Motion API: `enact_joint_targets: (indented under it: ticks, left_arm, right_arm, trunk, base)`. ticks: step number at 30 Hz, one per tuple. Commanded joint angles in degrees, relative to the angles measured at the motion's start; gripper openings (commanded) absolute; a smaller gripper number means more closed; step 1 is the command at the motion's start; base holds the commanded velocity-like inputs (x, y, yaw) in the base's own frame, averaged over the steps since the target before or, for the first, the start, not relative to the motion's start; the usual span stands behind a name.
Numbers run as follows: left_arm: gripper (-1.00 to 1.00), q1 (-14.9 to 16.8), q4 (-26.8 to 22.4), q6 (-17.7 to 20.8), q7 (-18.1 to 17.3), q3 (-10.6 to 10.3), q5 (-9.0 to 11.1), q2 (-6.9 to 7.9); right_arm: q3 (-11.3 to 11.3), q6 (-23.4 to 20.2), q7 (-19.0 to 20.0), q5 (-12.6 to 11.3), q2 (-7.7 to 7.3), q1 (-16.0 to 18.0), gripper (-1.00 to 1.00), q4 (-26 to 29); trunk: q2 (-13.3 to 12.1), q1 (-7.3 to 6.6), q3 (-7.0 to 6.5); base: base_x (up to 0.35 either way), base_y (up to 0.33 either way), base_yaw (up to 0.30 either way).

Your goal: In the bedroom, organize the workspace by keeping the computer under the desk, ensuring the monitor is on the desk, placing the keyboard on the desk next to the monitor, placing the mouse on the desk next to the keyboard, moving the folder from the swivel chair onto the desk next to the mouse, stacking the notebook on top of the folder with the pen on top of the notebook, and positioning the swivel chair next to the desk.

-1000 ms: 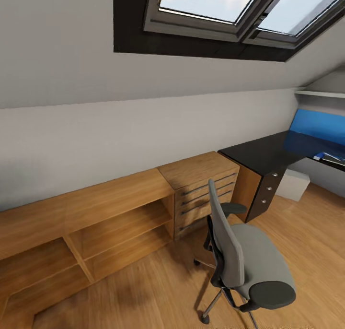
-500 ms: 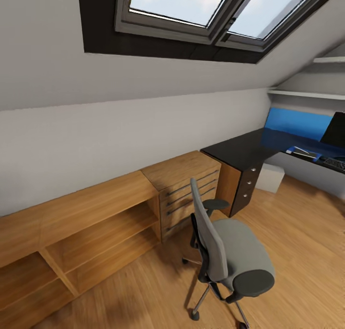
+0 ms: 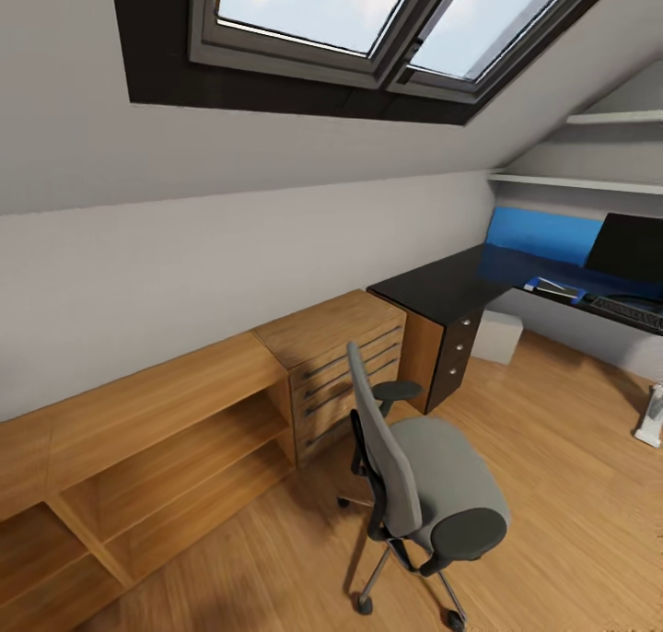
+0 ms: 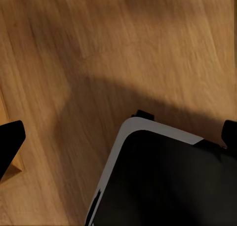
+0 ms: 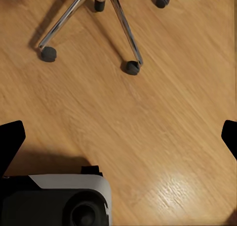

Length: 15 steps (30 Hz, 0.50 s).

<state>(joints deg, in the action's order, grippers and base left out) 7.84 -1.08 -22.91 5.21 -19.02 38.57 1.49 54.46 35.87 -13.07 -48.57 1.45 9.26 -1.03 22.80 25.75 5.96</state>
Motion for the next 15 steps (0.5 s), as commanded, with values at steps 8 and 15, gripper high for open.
enact_joint_targets:
  ticks: [8,15]
  left_arm:
    - [1.00,0.02,-0.07,-0.10,0.42,-0.49,0.04,0.01]
    - [1.00,0.02,-0.06,-0.11,0.42,-0.49,0.03,0.01]
  right_arm:
    - [0.47,0.08,-0.38,-0.04,0.04,0.06,1.00,-0.11]
    - [0.47,0.08,-0.38,-0.04,0.05,0.06,1.00,-0.13]
  trunk:
    - [0.12,0.03,-0.05]
    - [0.12,0.03,-0.17]
  base:
    - [0.000,0.000,-0.143]
    - [0.000,0.000,-0.101]
